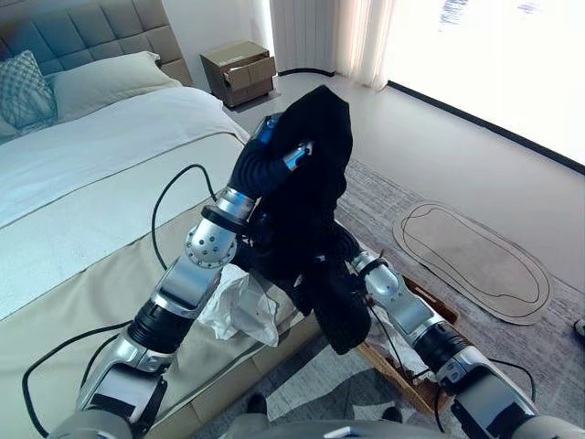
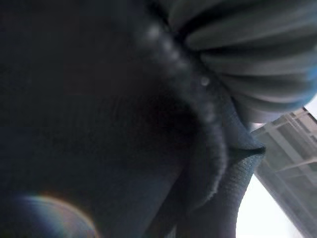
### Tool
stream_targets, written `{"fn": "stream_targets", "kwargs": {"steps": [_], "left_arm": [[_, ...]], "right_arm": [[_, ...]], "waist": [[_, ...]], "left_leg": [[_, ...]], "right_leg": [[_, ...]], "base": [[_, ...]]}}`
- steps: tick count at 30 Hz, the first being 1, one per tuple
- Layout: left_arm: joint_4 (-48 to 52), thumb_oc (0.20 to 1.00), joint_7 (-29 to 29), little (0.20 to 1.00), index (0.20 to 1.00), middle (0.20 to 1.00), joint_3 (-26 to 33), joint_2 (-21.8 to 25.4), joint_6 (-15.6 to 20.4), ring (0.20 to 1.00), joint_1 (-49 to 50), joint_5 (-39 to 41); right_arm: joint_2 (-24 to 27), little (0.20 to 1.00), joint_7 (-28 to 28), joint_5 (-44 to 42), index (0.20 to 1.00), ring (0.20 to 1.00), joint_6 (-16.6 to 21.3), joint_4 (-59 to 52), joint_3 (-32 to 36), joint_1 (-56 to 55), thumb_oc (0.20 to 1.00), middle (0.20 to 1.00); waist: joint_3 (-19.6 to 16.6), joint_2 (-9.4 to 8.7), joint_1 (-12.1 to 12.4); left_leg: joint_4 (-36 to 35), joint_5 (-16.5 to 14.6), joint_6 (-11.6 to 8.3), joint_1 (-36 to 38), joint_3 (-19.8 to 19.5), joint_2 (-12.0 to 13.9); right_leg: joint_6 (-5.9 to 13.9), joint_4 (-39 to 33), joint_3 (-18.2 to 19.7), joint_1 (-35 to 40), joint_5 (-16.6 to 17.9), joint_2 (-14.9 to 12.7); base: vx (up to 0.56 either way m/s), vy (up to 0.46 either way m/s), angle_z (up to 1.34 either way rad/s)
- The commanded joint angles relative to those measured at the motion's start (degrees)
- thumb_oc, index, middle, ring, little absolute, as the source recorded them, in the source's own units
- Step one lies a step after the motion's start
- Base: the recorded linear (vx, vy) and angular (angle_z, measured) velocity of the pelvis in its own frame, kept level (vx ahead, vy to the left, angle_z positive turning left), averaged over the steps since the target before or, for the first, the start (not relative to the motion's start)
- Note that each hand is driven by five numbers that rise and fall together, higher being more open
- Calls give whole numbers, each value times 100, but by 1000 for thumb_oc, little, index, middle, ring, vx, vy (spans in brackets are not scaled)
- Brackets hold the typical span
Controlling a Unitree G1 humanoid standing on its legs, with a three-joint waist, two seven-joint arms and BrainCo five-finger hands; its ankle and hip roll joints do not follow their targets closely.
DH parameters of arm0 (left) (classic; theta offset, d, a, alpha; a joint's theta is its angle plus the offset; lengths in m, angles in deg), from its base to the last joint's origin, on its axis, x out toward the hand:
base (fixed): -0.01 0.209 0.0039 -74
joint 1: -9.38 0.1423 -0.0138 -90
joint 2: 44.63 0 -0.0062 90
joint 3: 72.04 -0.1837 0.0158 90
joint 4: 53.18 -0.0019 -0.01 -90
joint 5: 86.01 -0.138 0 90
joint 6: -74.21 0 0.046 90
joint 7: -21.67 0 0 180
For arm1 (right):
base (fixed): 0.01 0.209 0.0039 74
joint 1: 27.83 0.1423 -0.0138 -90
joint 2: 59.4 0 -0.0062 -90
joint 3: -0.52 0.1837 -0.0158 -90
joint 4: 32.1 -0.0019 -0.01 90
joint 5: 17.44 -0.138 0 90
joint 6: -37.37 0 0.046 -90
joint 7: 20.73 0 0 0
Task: Pick up clothes into the bucket
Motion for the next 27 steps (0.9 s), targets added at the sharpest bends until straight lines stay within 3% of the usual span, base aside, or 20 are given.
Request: {"fn": "stream_targets", "kwargs": {"steps": [1,2,3,4,5,15,27], "left_arm": [[126,200,-74,200,200,200,19,-131,240,200,-853,225],[124,200,-75,200,200,200,17,-133,240,200,-853,224],[90,200,-64,200,200,200,-26,-169,231,200,-876,211],[72,200,-51,200,200,200,-33,-171,229,200,-873,209],[56,200,-42,200,200,200,-31,-165,230,200,-861,193],[-7,200,-28,200,200,200,48,-245,221,200,-898,347],[-74,200,-55,200,200,200,491,-90,285,200,-67,682]], "right_arm": [[-152,1000,193,-432,1000,1000,136,-349,-81,358,1000,1000],[-149,1000,195,-434,1000,1000,135,-352,-80,355,1000,1000],[-157,501,313,-596,501,501,144,-401,-128,305,501,501],[-154,300,358,-678,300,300,151,-417,-138,277,300,300],[-133,200,401,-711,200,200,157,-419,-152,258,200,200],[-59,200,258,-568,200,200,162,-280,42,-48,200,200],[-81,200,-307,-1566,200,200,485,-795,1360,-914,200,200]], "waist": [[-120,-117,156],[-120,-117,158],[-136,-117,153],[-142,-114,154],[-146,-114,150],[-214,-101,101],[-278,-85,-13]], "left_leg": [[-145,19,300,-27,162,-264],[-146,19,299,-25,163,-264],[-146,15,298,-17,161,-250],[-147,16,297,-10,161,-248],[-158,16,297,4,162,-249],[-162,-4,293,59,181,-234],[-144,-46,296,140,211,-207]], "right_leg": [[1,487,-55,48,-464,177],[1,486,-55,50,-464,177],[1,480,-51,58,-471,181],[2,477,-51,67,-470,184],[3,466,-47,75,-470,192],[9,444,-61,132,-473,207],[-11,446,-39,186,-500,223]], "base": [[0,0,0],[0,0,0],[0,0,0],[0,0,0],[0,0,0],[0,0,0],[-1,-1,-1]]}}
